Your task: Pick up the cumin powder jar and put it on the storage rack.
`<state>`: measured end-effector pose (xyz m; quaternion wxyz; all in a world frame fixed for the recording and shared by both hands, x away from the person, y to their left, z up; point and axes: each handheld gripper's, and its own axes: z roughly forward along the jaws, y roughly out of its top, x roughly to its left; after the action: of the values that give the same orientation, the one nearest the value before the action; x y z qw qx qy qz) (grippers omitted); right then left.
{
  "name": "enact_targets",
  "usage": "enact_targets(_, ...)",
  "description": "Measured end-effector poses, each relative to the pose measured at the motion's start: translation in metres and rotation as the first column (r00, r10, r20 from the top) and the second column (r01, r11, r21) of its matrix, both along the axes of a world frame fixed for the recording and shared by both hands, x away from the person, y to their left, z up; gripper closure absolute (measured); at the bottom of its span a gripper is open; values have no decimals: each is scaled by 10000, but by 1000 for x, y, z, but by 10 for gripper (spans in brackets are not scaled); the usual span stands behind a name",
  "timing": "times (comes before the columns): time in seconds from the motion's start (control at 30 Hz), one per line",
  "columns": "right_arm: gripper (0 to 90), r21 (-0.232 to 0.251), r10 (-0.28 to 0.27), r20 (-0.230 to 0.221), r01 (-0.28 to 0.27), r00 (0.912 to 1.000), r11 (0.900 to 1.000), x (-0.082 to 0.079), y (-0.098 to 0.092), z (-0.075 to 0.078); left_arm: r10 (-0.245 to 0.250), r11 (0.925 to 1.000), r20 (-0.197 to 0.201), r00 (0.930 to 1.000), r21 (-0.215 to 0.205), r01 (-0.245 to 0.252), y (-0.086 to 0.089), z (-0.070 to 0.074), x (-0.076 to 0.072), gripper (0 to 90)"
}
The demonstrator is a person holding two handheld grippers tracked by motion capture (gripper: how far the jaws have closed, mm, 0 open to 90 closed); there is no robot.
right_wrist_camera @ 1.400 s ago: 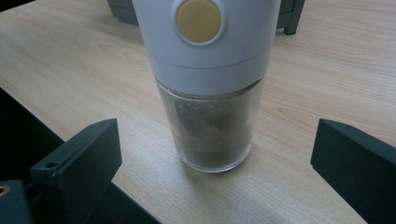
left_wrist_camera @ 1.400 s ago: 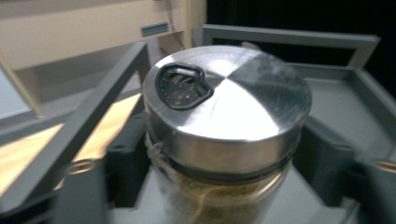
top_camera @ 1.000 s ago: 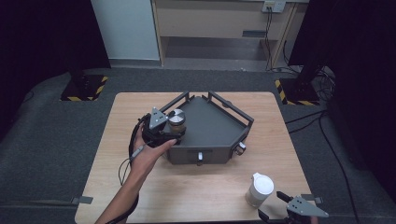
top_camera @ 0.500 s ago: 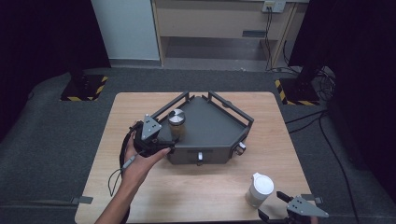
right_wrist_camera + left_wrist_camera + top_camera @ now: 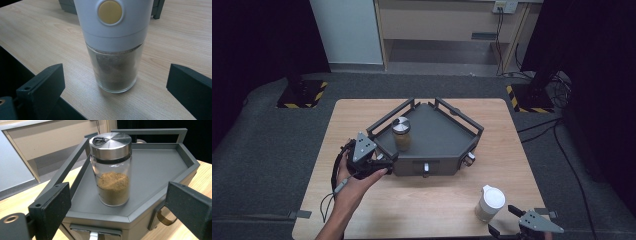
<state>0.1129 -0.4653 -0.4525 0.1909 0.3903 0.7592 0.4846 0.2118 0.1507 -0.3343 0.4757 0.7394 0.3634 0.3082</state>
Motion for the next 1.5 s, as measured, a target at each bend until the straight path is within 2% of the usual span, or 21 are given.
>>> enact_targets(0.23,23,18,-48,16,48,10000,10000,-1,-1,0,176,9996,-50,9998,-220,-177,6,-9,-12,57)
enact_targets(0.6,22,16,-61,9,61,10000,10000,-1,-1,0,519,9982,-224,9984,-289,-526,17,-26,-31,57)
enact_targets(0.97,22,30,-55,9,55,10000,10000,-2,-1,1,782,9942,-372,9962,-707,-807,27,-43,-49,58)
enact_targets(1.5,22,44,-60,24,60,10000,10000,-2,-1,0,969,9913,-623,9933,-836,-1020,33,-64,-68,58)
